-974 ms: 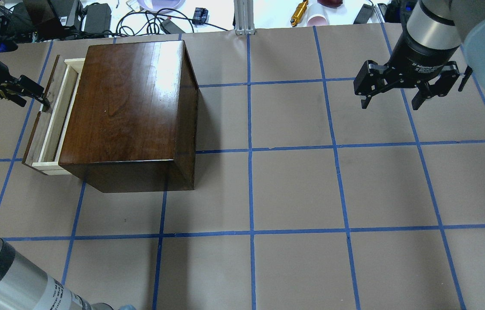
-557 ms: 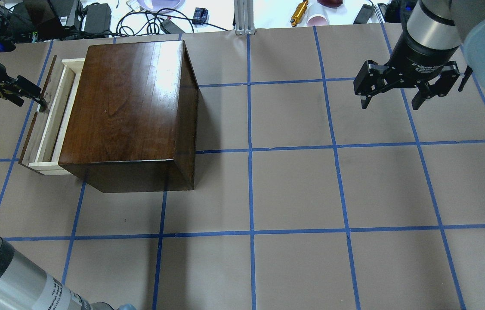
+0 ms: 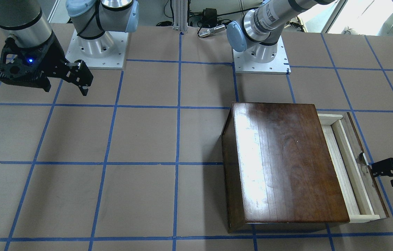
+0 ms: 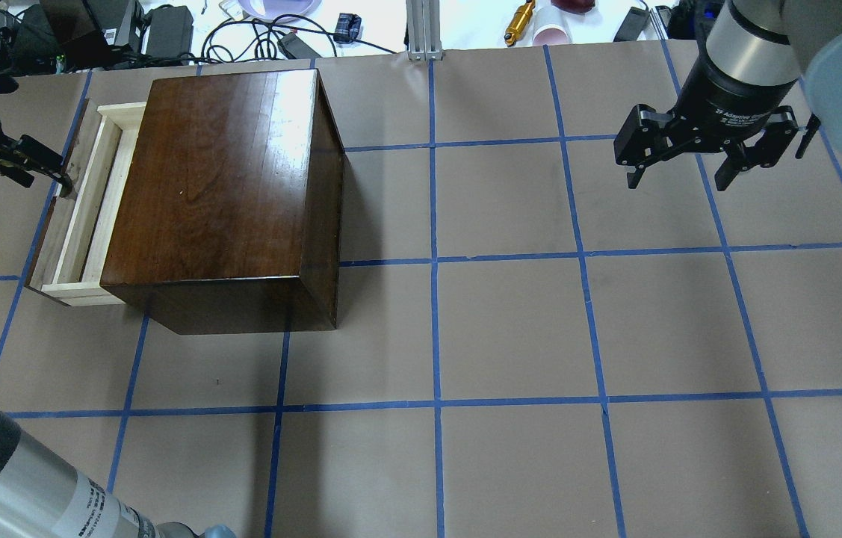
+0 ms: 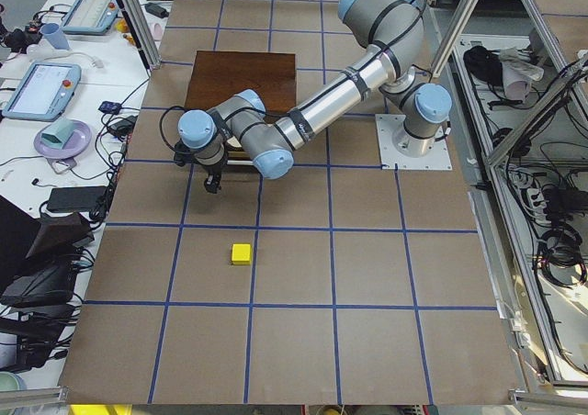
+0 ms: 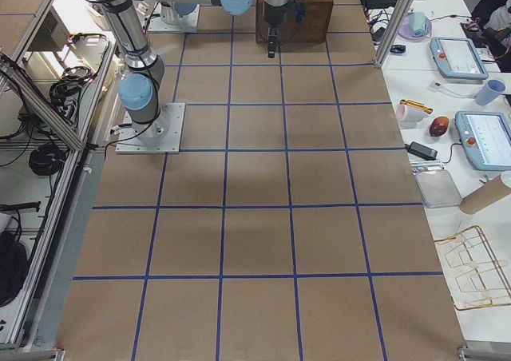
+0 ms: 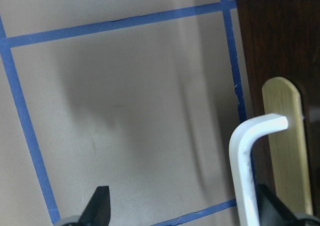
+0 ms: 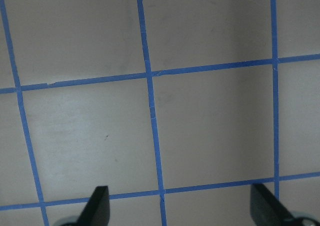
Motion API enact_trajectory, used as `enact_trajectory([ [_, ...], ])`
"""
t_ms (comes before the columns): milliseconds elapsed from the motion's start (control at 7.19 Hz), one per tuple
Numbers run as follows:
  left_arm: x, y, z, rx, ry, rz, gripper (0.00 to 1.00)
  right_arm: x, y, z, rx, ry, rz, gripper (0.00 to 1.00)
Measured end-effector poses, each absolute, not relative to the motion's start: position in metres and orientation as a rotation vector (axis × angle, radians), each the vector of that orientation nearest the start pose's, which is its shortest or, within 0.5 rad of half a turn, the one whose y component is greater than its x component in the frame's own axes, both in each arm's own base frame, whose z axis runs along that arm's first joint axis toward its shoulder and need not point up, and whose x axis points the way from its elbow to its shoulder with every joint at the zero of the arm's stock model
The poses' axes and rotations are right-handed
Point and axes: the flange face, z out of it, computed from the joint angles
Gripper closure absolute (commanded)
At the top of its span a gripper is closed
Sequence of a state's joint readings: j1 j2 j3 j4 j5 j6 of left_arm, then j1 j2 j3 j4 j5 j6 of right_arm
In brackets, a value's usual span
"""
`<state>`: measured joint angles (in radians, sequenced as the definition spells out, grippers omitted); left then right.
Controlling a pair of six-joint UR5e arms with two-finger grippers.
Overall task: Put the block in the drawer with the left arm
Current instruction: 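Pull the drawer outward from the cabinet with the left gripper, then release the handle and lift the left gripper from the drawer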
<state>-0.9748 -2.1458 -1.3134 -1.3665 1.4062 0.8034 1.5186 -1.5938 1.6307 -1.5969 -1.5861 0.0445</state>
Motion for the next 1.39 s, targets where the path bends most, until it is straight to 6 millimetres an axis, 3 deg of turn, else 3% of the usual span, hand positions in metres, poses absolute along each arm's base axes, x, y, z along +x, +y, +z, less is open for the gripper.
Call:
enact_trajectory([
  [1392,0.278,-0.666,0.292,0.389,3.294,-0.052,0.0,0.106,-0.487,0.472,0.153,3.153,0.017,0.0],
])
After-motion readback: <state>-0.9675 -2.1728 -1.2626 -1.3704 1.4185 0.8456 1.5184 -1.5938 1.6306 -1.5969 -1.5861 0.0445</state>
